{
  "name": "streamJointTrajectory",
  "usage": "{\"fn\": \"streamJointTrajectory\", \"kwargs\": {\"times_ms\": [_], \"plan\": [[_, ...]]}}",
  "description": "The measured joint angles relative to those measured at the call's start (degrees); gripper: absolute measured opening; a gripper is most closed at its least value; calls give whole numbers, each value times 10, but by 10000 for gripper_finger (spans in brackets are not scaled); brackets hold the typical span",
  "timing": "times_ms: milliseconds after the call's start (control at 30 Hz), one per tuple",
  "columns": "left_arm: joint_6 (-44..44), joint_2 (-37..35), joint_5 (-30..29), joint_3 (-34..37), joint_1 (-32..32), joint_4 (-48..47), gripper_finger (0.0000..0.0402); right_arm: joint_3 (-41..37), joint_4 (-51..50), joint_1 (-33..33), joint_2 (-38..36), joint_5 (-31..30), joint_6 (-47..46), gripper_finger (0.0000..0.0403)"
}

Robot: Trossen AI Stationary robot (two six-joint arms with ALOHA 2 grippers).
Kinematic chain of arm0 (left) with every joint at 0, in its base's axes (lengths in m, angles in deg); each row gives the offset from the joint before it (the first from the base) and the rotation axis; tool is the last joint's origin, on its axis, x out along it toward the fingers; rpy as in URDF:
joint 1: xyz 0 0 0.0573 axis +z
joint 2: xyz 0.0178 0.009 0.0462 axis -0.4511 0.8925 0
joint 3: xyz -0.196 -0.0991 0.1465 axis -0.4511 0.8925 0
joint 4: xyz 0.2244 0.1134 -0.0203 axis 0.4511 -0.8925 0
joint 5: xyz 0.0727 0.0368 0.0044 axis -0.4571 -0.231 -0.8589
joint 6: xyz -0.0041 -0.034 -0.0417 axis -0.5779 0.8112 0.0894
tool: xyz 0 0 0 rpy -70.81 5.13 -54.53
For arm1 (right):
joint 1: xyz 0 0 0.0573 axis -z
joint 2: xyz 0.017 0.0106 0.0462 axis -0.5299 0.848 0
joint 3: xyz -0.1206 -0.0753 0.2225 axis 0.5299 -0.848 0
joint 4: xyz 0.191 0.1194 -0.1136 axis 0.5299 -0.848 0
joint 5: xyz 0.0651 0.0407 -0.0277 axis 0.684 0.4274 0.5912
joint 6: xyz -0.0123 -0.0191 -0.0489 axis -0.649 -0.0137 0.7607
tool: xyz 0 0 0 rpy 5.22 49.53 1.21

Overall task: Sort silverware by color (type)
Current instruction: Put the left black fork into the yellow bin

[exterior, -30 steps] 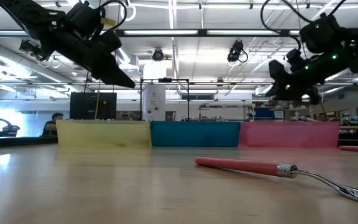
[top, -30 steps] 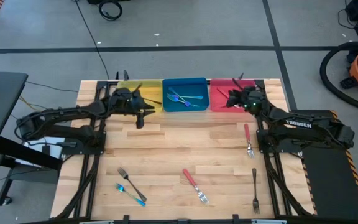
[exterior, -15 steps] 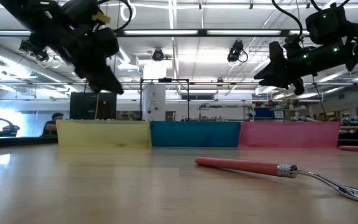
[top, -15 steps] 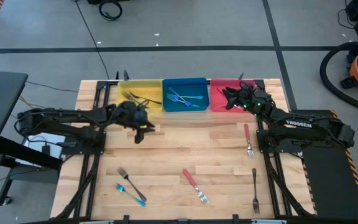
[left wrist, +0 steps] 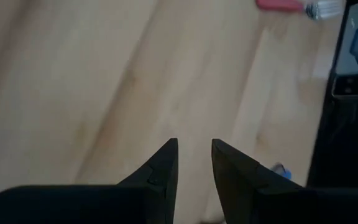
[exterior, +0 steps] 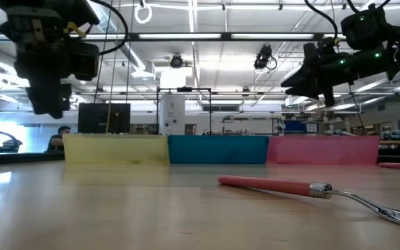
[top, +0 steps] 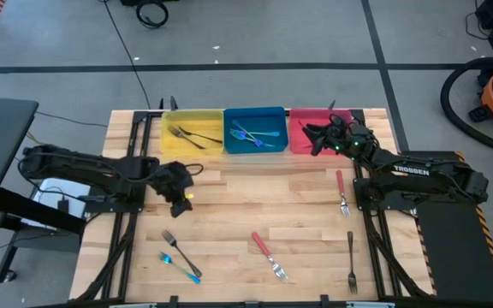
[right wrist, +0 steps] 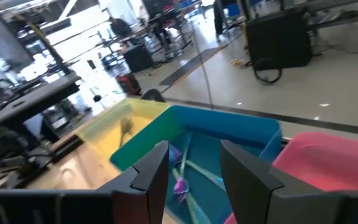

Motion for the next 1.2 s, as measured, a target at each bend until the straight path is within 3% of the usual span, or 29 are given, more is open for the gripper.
{"fn": "streamJointTrajectory", "kwargs": {"times_ms": [133,500,667,867,1067,1200], "plan": [[49,-17,-4,0,-50,-26,98,0,0,-9,0,23,0,150],[259,-59,-96,0,-238,-82,98,0,22,-29,0,24,6,150],[401,-62,-148,0,-323,-128,98,0,31,-29,0,23,6,150],[595,-62,-152,0,-382,-137,98,0,54,-29,0,24,8,149],[683,-61,-220,0,-430,-156,98,0,61,-29,0,25,34,150],[733,-61,-229,0,-449,-214,98,0,71,-29,0,26,50,149]]}}
